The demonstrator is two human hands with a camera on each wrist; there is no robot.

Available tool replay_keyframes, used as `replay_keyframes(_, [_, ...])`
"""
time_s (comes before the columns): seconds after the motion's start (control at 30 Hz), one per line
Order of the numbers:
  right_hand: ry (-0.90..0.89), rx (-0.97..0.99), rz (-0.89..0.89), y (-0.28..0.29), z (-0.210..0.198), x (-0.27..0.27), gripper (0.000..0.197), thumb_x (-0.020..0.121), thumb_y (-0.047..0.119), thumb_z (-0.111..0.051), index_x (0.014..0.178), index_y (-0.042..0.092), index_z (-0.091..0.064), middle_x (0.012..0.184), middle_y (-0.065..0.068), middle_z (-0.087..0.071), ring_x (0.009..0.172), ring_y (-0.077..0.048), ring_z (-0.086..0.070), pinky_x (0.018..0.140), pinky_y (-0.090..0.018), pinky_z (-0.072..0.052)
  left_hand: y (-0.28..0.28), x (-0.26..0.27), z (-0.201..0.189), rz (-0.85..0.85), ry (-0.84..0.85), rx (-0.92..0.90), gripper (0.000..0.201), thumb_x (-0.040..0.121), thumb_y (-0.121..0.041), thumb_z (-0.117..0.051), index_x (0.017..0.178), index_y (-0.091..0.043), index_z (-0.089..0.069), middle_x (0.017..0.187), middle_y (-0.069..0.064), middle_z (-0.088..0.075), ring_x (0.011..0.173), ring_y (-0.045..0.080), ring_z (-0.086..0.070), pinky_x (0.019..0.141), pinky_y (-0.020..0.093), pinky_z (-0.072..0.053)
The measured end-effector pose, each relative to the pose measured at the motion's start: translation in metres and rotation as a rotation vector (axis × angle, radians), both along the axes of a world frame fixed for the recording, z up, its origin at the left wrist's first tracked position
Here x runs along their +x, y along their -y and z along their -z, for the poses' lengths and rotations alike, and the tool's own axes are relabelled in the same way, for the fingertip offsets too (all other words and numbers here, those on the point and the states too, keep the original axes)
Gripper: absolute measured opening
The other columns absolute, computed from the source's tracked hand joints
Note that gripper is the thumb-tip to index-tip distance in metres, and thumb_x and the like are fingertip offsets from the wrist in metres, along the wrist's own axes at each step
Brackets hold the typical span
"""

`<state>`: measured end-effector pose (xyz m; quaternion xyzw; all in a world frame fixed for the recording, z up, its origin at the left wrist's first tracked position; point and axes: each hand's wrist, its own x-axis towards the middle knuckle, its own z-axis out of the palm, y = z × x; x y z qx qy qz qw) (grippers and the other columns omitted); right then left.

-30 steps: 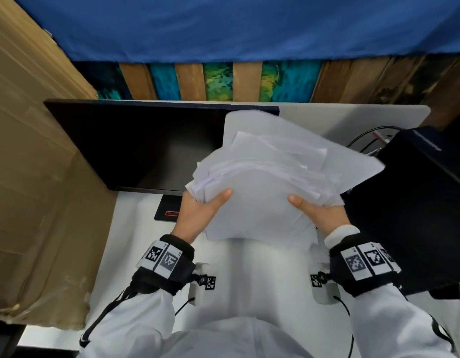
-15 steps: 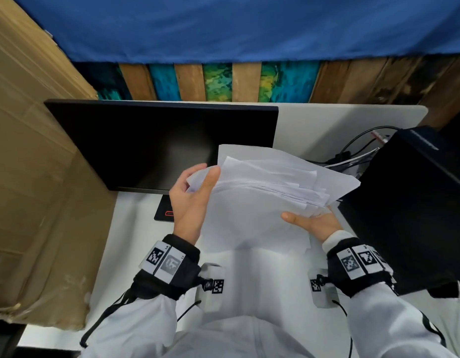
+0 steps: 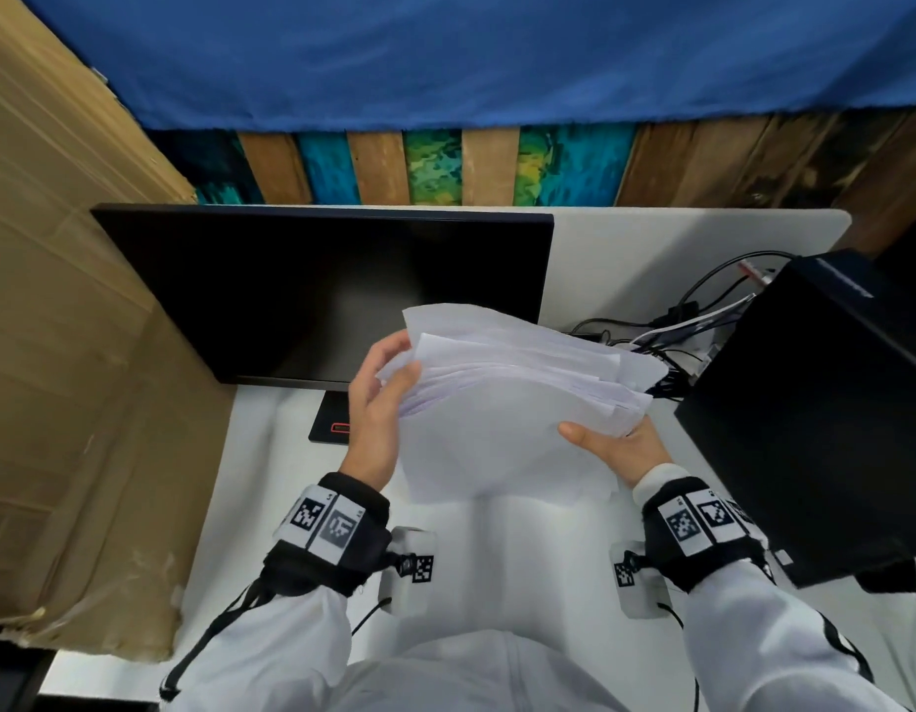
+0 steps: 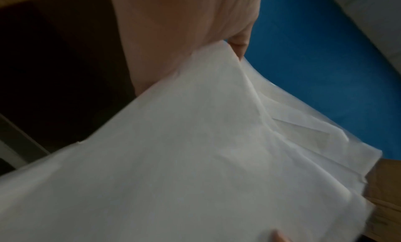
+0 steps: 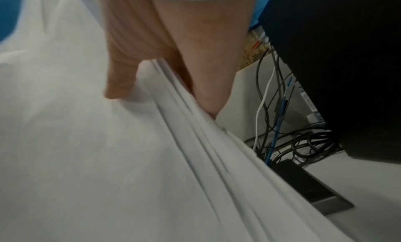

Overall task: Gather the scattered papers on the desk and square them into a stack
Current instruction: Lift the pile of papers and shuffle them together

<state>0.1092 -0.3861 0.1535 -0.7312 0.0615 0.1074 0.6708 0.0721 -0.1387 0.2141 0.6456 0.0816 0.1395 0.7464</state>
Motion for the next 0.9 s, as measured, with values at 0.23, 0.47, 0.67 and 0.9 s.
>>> replay_keyframes(0.23, [0.035,0.002,0.006,0.002,0.007,0.004,0.048,0.065,0.003,-0.08,0.109,0.015,-0.063,0.103,-0.001,-0.07,0.09,-0.001,-0.069,0.079,-0.018,-0.054,0.021,0.008,-0.016,-0.273,-0.087,-0.035,0.04,0.08,-0.053,-0.061,0.086,-0.014,-0.063,0.086,-0.008,-0.061,0.086,0.003,-0.056,0.088,0.023,-0.04])
replay_keyframes(0.47, [0.025,-0.026,-0.012,0.006,0.008,0.0,0.051,0.065,0.0,-0.079,0.112,0.012,-0.061,0.094,0.006,-0.068,0.071,0.014,-0.066,0.065,-0.006,-0.05,0.021,0.016,-0.016,-0.402,0.015,0.1,0.006,0.078,-0.018,-0.07,0.076,-0.012,-0.068,0.066,-0.006,-0.061,0.064,0.004,-0.056,0.072,0.021,-0.047])
replay_keyframes(0.67, [-0.022,-0.048,0.008,0.003,0.008,-0.005,0.049,0.068,0.012,-0.08,0.112,0.015,-0.059,0.095,0.008,-0.065,0.086,0.002,-0.06,0.077,-0.014,-0.047,0.021,0.008,-0.009,-0.313,0.046,0.183,0.016,0.085,-0.027,-0.064,0.088,-0.013,-0.07,0.084,-0.003,-0.067,0.079,0.007,-0.058,0.077,0.025,-0.047])
replay_keyframes(0.9, [0.051,-0.018,0.015,-0.001,-0.001,-0.001,0.038,0.072,0.007,-0.076,0.104,0.021,-0.06,0.09,0.015,-0.064,0.073,0.014,-0.061,0.068,-0.001,-0.049,0.025,0.005,-0.008,-0.255,0.186,0.347,0.009,0.075,-0.014,-0.075,0.081,-0.009,-0.07,0.094,0.01,-0.068,0.09,0.011,-0.063,0.084,0.018,-0.046])
